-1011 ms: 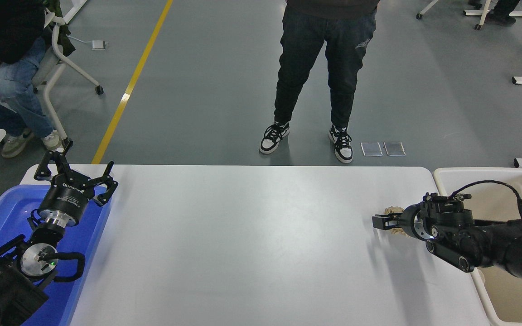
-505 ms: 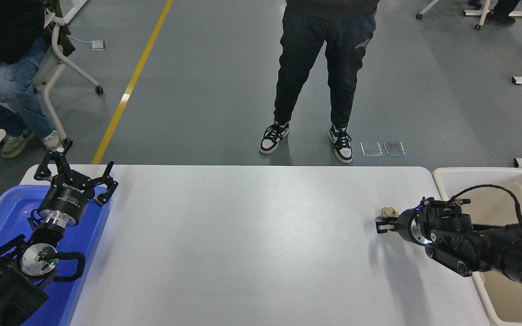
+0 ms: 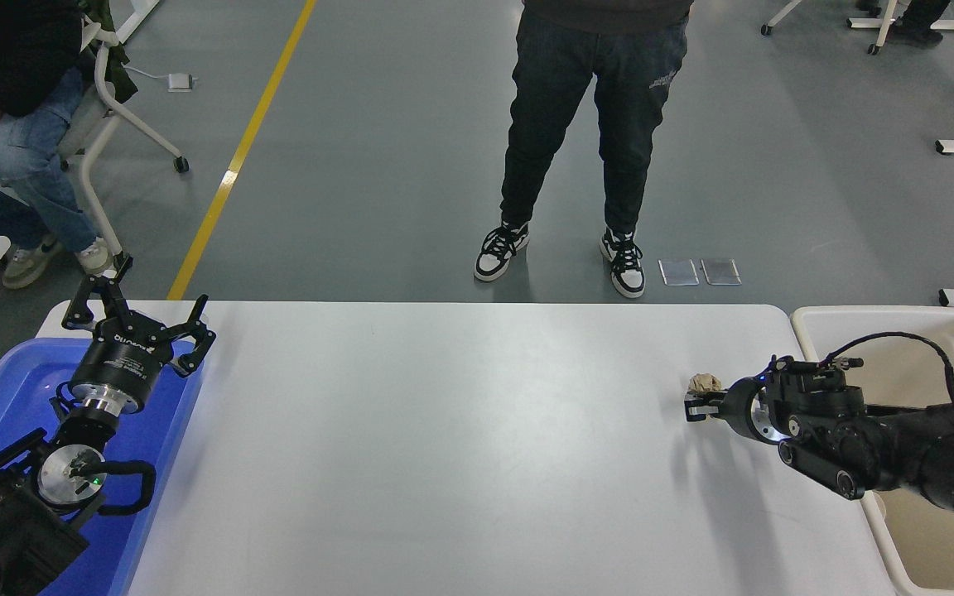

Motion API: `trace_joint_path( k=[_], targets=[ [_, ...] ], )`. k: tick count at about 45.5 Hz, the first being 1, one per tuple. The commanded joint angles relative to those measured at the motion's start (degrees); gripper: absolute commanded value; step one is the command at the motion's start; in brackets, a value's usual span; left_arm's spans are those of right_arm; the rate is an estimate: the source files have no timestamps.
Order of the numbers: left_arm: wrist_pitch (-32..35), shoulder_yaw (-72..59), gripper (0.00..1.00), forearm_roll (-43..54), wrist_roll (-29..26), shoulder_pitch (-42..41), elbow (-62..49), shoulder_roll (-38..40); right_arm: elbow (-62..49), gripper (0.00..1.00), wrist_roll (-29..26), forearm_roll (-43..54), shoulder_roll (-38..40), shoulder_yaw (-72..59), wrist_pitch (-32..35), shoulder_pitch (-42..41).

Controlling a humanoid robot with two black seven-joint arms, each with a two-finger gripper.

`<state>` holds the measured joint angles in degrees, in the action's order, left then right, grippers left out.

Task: Clean the table surface

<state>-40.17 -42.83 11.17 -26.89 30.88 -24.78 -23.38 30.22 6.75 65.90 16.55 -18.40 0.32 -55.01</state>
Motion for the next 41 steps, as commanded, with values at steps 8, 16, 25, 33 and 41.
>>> trace_joint_path(
  k=[8, 16, 25, 33, 41],
  targets=[
    [0.0, 0.0, 1.00, 0.0, 0.0, 0.1, 0.0, 0.0, 5.5, 0.00, 0.2, -3.8, 6.4, 3.9, 0.5, -2.5],
    [0.0, 0.0, 1.00, 0.0, 0.0, 0.0, 0.0, 0.0, 15.5, 0.00, -0.5, -3.8, 14.8, 8.3, 0.7, -3.3],
    [0.0, 0.0, 1.00, 0.0, 0.0, 0.1, 0.0, 0.0, 27.2, 0.00, -0.8, -4.3, 26.2, 11.2, 3.5, -3.9],
    [0.0, 0.0, 1.00, 0.0, 0.0, 0.0, 0.0, 0.0, 35.1, 0.00, -0.8, -4.2, 34.2, 13.7, 6.4, -6.2],
    [0.0, 0.0, 1.00, 0.0, 0.0, 0.0, 0.0, 0.0, 42.6, 0.00, -0.8, -4.2, 43.2, 15.5, 11.0, -9.8]
  ],
)
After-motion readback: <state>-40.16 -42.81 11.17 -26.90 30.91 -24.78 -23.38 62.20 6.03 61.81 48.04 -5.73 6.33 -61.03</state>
